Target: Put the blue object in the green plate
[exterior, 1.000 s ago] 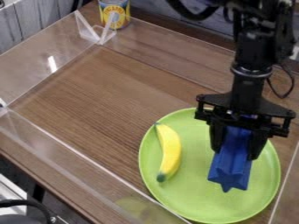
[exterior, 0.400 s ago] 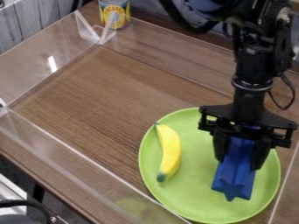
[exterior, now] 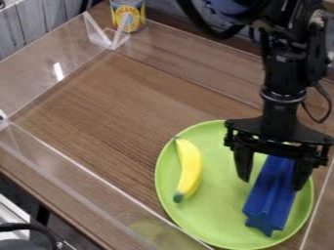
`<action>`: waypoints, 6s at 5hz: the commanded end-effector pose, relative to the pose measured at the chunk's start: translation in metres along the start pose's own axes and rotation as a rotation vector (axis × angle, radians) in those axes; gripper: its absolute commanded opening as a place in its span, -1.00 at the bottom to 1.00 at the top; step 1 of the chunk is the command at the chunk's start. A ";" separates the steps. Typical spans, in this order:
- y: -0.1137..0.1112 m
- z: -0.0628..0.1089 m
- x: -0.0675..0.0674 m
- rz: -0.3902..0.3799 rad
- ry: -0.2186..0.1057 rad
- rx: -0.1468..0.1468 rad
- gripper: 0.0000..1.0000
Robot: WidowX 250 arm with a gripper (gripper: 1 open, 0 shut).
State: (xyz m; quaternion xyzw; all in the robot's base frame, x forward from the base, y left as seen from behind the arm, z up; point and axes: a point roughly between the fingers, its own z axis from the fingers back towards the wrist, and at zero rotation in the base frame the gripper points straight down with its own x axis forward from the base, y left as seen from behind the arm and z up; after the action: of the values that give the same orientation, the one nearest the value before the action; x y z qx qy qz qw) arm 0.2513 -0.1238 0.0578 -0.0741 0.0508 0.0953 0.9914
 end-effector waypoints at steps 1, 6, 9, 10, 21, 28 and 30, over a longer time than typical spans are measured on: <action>-0.004 0.007 0.000 -0.015 -0.030 -0.012 1.00; -0.007 0.004 -0.002 -0.011 -0.050 -0.015 1.00; -0.007 0.006 -0.002 0.003 -0.066 -0.016 1.00; -0.007 0.008 -0.002 0.008 -0.072 -0.018 1.00; -0.002 -0.002 -0.001 0.055 -0.102 -0.020 1.00; -0.001 0.013 -0.001 0.081 -0.116 -0.005 -1.00; -0.003 0.019 0.002 0.090 -0.126 -0.022 -1.00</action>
State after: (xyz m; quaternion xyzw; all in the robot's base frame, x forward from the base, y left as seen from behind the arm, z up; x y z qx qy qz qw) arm 0.2441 -0.1202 0.0524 -0.0531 0.0299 0.1452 0.9875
